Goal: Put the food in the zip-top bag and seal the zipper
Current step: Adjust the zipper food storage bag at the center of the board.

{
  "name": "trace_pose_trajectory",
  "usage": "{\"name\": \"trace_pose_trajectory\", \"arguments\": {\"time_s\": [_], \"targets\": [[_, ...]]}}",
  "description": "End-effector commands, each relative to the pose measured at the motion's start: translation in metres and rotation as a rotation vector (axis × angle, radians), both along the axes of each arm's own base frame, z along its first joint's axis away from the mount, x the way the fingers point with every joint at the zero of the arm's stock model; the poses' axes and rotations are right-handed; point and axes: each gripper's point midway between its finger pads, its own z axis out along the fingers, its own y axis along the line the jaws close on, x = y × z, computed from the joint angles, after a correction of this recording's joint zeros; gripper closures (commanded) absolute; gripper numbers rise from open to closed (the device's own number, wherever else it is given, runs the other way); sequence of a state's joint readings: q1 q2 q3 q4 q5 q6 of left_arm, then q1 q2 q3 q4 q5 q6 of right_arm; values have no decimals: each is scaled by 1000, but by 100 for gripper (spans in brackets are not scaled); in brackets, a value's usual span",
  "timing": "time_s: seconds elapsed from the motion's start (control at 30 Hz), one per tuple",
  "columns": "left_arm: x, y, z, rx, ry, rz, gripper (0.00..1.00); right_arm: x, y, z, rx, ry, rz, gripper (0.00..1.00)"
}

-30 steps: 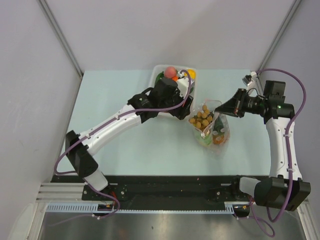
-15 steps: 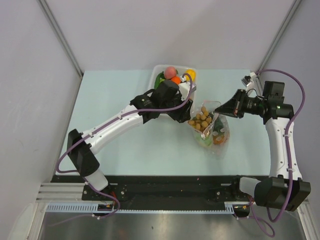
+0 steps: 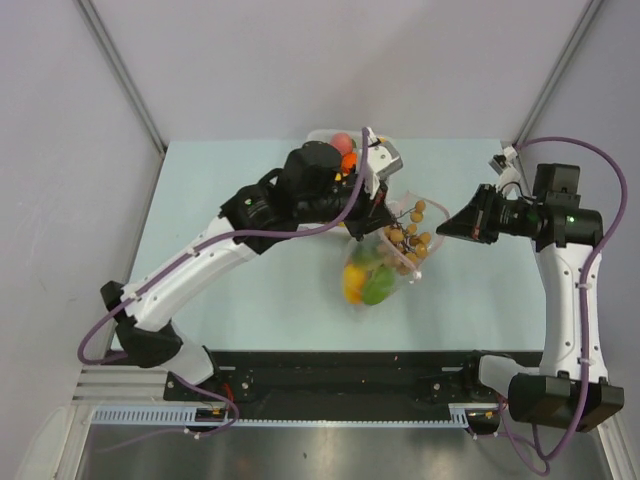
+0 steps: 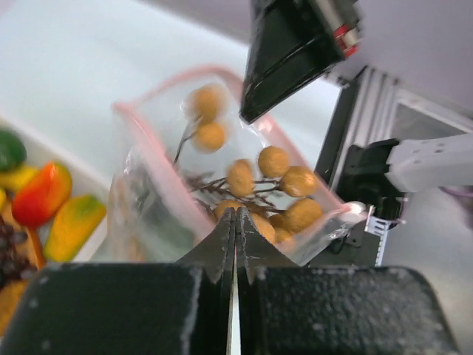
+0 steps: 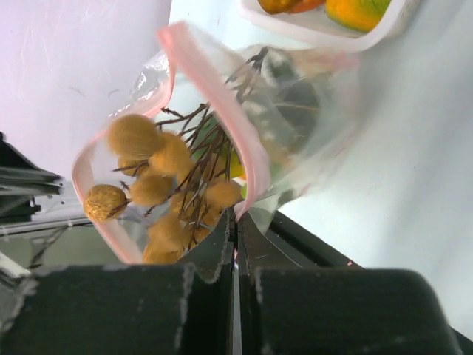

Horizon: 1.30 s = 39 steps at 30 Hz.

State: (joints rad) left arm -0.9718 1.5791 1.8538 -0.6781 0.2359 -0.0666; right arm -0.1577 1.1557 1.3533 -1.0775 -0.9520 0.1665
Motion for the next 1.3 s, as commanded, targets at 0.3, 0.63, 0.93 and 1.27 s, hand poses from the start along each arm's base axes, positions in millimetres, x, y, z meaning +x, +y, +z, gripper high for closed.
{"name": "trace_pose_trajectory", "arguments": {"time_s": [0.3, 0.63, 0.93, 1.27], "targets": [[0, 14, -64, 124, 13, -11, 100, -31, 0, -49, -118, 73, 22, 100], [-14, 12, -53, 68, 57, -24, 40, -29, -2, -36, -141, 9, 31, 100], [-22, 4, -53, 47, 105, -58, 33, -32, 5, -19, -98, -32, 52, 100], [-36, -1, -17, 32, 99, -153, 100, -43, 4, 20, -93, -119, 77, 100]]}}
